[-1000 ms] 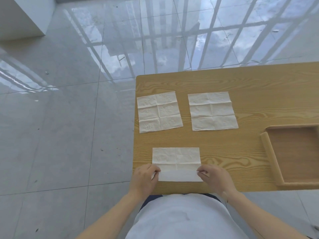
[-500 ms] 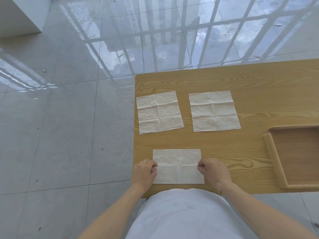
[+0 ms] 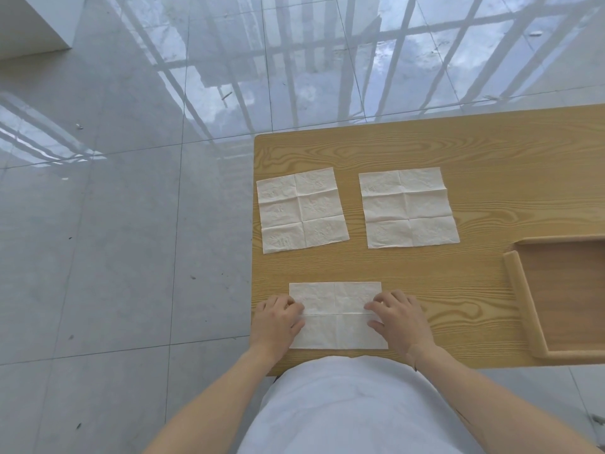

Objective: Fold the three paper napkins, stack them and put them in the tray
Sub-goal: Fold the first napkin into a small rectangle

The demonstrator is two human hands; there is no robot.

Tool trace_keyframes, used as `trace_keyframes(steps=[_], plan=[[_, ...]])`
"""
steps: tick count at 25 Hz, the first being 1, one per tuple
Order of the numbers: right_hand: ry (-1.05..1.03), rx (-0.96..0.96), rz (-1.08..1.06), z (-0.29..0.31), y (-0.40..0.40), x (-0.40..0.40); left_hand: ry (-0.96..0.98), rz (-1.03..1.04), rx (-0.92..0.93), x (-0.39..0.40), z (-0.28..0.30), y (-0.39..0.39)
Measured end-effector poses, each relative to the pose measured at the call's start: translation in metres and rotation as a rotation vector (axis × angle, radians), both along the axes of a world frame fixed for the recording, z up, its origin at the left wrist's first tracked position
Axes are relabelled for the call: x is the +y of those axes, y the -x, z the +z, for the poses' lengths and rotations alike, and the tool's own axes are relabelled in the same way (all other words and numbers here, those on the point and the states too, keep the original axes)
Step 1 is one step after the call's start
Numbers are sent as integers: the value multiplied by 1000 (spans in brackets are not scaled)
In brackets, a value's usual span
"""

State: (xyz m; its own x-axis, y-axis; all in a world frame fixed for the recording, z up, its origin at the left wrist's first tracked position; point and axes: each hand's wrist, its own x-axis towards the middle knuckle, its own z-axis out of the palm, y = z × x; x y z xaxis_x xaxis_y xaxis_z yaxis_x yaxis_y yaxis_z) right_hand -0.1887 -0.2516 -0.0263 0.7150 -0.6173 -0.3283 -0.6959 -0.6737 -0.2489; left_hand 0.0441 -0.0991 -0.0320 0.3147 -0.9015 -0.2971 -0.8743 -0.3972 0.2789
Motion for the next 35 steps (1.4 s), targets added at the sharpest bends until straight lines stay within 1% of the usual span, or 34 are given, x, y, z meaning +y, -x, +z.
trace_keyframes(steps=[5, 13, 18, 22, 26, 28, 30, 35], plan=[[-44, 37, -11, -2, -1, 1, 0, -12, -18, -1, 2, 1], [-48, 41, -29, 1, -4, -3, 2, 29, 36, -9, 5, 3], [-11, -58, -40, 19, -7, -14, 105, 56, 54, -17, 16, -3], [140, -212, -53, 32, -9, -20, 271, 84, 8, -25, 31, -10], [264, -307, -4, 28, -3, -12, 365, 10, -19, -19, 34, -6], [269, -304, 3, 21, 3, -2, 344, -19, -18, -7, 29, -1], [251, -274, 14, 15, 8, 9, 274, -14, 1, 5, 23, 5], [156, -104, 8, 10, 14, 25, 118, 15, 13, 22, 10, 14]])
